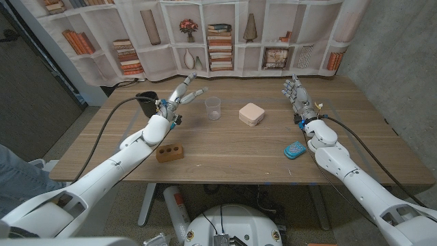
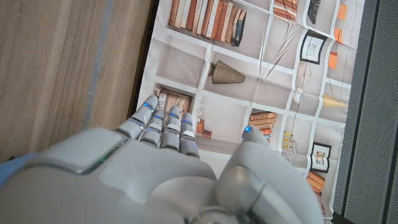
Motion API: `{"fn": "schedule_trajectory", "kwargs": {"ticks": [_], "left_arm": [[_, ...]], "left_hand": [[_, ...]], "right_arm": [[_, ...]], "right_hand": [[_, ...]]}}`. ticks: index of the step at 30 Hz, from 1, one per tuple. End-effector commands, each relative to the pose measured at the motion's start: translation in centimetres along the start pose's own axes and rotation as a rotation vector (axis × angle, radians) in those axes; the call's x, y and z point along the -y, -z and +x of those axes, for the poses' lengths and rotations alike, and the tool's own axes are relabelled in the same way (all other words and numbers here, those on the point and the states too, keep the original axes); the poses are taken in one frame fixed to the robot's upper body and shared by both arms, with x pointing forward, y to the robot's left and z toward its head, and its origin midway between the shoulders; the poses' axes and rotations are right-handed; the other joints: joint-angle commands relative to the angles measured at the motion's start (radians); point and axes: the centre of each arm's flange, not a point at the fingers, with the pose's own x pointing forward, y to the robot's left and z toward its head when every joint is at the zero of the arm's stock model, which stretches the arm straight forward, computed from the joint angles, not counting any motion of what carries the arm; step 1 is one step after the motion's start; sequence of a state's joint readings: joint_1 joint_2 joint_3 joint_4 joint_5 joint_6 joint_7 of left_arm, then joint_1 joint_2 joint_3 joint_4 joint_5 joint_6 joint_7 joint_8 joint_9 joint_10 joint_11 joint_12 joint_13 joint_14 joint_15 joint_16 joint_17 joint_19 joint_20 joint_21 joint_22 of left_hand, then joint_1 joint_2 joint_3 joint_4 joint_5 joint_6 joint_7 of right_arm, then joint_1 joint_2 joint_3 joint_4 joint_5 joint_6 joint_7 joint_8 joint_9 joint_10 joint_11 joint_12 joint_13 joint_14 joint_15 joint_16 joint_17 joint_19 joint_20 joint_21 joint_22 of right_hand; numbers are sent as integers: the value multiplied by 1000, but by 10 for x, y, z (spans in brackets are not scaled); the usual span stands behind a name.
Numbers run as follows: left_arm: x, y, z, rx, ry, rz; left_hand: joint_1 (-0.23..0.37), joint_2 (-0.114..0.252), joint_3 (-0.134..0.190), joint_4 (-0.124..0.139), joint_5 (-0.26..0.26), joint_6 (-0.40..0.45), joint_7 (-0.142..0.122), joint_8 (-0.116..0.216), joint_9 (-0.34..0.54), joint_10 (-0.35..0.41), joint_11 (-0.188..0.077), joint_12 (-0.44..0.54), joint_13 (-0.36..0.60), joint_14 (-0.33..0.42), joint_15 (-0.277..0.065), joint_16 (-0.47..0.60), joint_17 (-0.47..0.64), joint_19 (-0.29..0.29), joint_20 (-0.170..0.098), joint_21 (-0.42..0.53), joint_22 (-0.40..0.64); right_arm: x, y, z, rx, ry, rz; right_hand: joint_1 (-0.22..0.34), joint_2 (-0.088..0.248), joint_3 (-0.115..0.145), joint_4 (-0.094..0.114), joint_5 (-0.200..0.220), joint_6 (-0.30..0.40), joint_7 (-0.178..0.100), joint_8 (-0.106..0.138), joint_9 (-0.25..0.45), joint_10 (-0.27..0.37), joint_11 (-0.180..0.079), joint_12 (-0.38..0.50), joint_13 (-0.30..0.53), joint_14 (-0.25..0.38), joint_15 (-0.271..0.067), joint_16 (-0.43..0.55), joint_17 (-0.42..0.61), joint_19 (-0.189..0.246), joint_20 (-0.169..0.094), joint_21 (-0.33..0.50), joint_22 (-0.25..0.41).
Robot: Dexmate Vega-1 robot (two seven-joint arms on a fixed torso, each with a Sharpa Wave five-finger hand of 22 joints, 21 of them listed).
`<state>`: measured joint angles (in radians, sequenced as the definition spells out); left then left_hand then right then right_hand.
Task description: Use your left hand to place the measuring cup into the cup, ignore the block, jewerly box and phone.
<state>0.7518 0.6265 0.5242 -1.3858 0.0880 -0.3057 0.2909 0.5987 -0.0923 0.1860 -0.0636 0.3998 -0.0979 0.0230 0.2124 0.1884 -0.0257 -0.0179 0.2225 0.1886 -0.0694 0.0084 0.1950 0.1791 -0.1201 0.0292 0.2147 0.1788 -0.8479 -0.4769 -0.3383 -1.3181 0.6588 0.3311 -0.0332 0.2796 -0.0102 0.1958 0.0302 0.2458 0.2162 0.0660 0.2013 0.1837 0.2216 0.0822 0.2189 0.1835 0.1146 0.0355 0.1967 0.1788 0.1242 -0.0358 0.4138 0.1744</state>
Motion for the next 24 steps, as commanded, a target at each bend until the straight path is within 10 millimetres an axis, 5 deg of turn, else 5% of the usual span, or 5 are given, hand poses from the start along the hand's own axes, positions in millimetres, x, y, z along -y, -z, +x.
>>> {"fn": "schedule_trajectory", "kwargs": {"ticks": [1, 24], "left_arm": [[9, -2, 3, -18, 22, 70], [25, -1, 6, -47, 50, 114]], "left_hand": [[12, -4, -1, -8, 7, -15, -1, -3, 2, -12, 0, -4, 3, -4, 8, -1, 5, -4, 5, -4, 3], [13, -14, -13, -10, 10, -37, 3, -14, 3, -30, 2, -13, 4, -13, 31, -5, 7, -13, 19, -9, 4]], "right_arm": [[-1, 2, 2, 5, 5, 3], [3, 4, -1, 7, 12, 13]], "right_hand": [[4, 8, 3, -8, -5, 9, 2, -3, 5, 11, 0, 1, 3, 7, 2, -4, 6, 12, -17, -2, 4], [4, 10, 1, -10, -5, 11, 0, -3, 5, 11, 1, 0, 3, 9, 3, -4, 6, 14, -16, -11, 4]]}}
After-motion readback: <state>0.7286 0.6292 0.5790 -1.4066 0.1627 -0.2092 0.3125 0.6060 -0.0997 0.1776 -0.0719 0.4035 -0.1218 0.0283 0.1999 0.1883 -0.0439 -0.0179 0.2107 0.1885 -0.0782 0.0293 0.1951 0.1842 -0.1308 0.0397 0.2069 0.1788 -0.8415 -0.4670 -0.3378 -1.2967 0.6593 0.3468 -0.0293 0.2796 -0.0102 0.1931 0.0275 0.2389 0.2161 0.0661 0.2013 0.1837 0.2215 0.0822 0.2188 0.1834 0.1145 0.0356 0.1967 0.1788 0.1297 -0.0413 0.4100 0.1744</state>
